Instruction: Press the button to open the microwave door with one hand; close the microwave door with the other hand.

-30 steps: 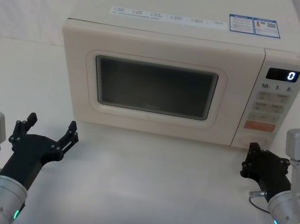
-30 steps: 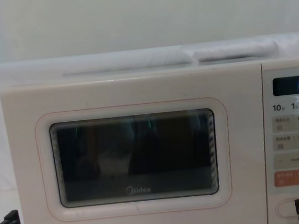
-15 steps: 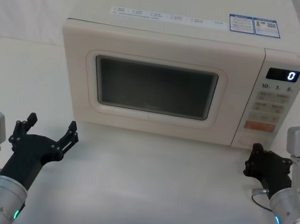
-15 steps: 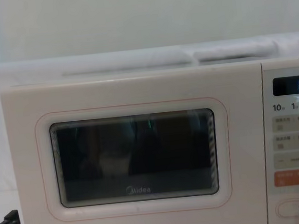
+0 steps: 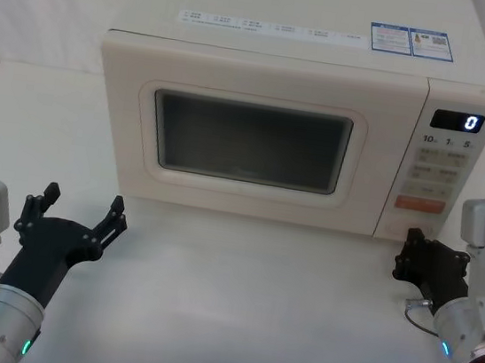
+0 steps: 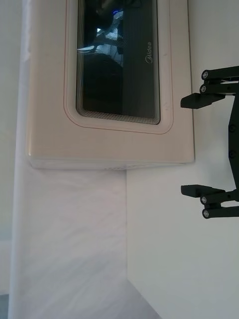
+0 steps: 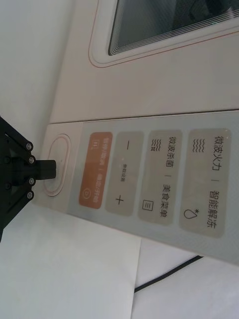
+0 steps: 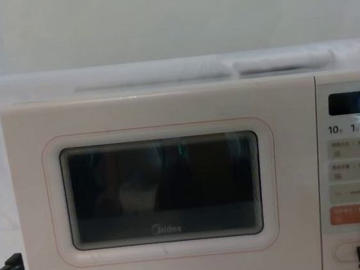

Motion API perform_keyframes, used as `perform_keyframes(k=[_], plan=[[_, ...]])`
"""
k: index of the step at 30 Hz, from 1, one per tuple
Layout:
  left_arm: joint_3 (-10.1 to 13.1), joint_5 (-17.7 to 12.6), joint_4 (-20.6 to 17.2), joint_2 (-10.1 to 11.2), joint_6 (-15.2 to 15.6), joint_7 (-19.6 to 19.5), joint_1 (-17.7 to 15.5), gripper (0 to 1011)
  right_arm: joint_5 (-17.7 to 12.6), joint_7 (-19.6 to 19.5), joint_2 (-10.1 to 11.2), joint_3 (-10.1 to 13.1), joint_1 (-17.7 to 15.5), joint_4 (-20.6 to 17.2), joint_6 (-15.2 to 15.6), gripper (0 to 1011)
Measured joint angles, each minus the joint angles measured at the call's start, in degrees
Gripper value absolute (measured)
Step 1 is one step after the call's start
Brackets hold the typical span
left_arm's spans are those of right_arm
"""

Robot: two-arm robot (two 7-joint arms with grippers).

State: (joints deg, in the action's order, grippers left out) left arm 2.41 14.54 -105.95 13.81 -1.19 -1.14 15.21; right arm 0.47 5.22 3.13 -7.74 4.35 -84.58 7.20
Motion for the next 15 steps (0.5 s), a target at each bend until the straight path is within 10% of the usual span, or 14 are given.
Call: perform_keyframes(k=[15], plan=[[0.0,0.0,0.0,0.0,0.0,0.0,0.0,1001,0.2,0.0,-0.6,-0.2,1.3,1.3,-0.2,0]])
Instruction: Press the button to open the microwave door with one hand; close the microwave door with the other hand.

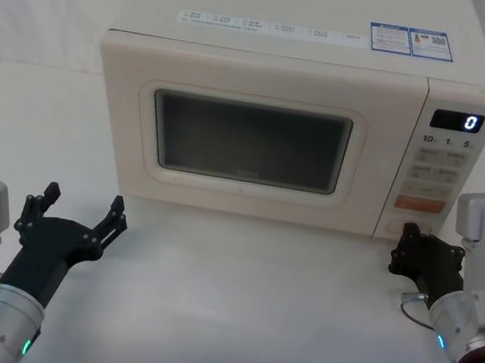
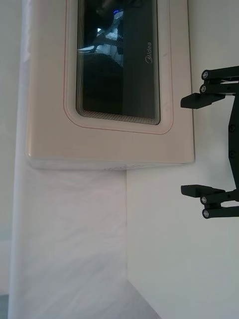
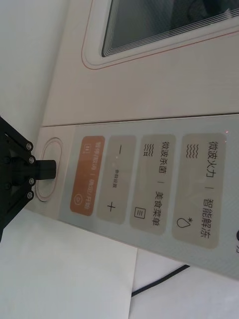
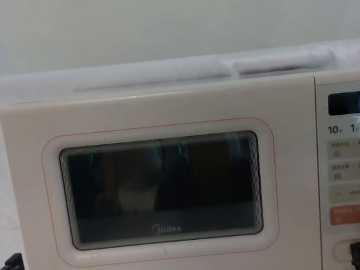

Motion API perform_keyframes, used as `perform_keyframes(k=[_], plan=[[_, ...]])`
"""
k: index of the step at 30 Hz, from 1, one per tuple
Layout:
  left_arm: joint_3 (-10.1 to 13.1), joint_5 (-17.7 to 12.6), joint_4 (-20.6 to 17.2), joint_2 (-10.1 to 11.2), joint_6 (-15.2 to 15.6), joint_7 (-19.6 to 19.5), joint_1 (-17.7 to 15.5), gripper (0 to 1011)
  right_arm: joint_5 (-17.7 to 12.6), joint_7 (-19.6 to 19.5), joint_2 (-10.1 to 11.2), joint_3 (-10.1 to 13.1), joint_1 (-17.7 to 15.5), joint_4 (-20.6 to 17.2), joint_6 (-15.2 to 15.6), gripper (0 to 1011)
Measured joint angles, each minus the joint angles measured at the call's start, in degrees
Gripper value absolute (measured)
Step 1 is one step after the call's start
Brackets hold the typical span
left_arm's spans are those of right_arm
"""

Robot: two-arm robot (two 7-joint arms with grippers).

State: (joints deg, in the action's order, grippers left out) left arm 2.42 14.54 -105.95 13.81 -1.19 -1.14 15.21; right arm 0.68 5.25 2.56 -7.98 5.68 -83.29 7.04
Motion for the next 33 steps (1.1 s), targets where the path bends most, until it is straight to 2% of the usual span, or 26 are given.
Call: perform_keyframes(k=[33], plan=[[0.0,0.0,0.0,0.0,0.0,0.0,0.0,1001,-0.1,-0.3,-0.7,0.2,1.9,2.3,-0.4,0]])
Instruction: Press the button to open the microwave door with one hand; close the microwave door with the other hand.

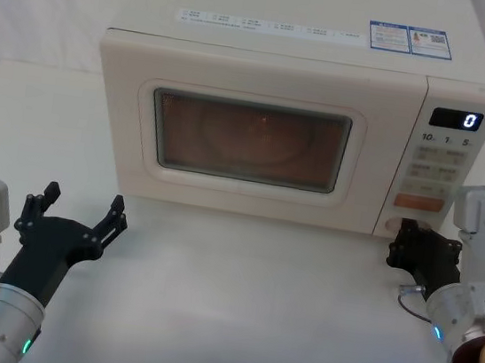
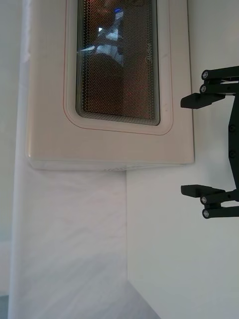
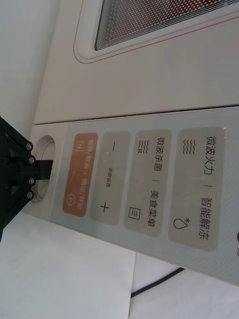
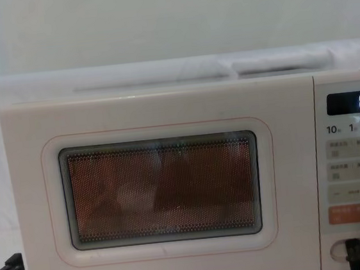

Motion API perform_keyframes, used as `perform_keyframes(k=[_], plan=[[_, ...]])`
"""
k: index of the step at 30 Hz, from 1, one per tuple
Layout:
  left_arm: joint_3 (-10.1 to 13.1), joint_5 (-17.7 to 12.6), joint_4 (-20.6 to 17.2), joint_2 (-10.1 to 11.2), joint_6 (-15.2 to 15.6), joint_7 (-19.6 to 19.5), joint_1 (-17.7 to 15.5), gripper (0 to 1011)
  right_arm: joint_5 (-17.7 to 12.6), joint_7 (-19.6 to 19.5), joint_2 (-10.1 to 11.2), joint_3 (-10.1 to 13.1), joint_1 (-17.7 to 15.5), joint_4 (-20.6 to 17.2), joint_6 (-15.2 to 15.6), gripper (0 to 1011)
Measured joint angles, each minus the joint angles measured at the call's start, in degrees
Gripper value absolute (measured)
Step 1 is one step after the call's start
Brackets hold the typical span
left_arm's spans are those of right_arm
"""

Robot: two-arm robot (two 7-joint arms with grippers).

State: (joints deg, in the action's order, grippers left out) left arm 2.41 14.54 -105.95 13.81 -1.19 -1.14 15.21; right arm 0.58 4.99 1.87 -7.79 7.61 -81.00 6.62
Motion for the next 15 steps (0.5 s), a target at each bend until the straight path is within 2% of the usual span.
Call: perform_keyframes(k=[15], plan=[[0.0,0.0,0.0,0.0,0.0,0.0,0.0,1001,-0.1,-0.2,-0.3,0.0,0.6,0.7,-0.3,0]])
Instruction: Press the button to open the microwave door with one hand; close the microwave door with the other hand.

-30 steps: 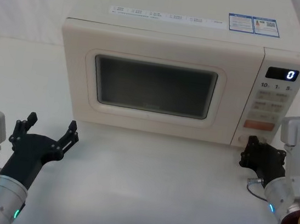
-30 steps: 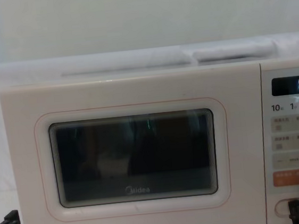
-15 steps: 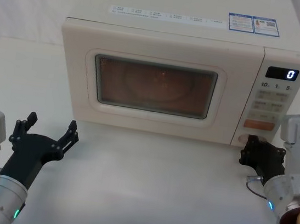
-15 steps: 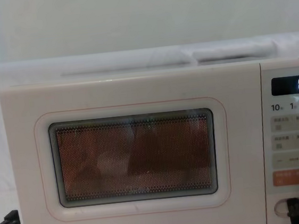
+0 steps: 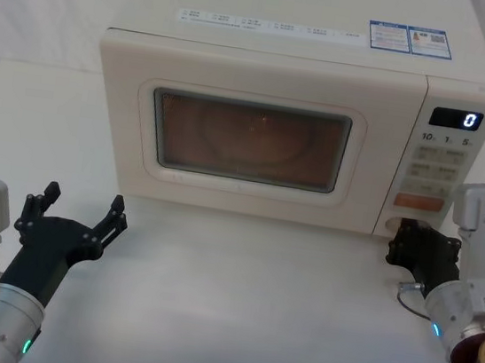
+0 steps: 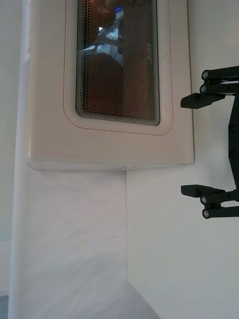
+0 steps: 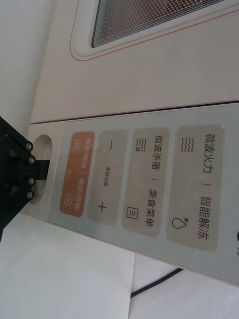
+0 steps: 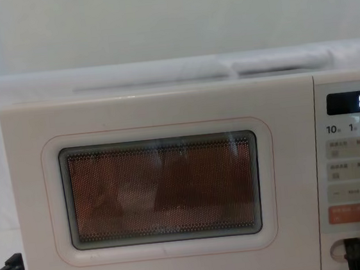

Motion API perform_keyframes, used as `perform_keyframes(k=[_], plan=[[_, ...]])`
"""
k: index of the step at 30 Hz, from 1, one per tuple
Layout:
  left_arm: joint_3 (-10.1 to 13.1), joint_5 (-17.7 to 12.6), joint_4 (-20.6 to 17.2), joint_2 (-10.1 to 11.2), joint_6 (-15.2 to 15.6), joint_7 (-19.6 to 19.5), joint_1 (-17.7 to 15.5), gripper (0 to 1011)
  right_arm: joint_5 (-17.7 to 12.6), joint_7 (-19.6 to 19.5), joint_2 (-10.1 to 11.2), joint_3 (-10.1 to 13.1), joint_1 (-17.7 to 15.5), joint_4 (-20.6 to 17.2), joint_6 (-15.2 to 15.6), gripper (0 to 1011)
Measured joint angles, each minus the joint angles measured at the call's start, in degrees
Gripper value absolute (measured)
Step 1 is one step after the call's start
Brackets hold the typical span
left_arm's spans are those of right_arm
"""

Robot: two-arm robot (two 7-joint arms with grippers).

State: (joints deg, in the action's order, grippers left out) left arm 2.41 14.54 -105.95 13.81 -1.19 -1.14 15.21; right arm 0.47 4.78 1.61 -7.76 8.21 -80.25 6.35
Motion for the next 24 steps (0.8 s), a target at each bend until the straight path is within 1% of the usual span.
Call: perform_keyframes(k=[17,24], plan=[[0.0,0.0,0.0,0.0,0.0,0.0,0.0,1001,-0.1,-0.2,-0.1,0.3,0.4,0.5,-0.2,0],[0.0,0.0,0.0,0.0,0.0,0.0,0.0,1001,-0.1,0.0,0.4,0.5,-0.6,-0.4,-0.3,0]])
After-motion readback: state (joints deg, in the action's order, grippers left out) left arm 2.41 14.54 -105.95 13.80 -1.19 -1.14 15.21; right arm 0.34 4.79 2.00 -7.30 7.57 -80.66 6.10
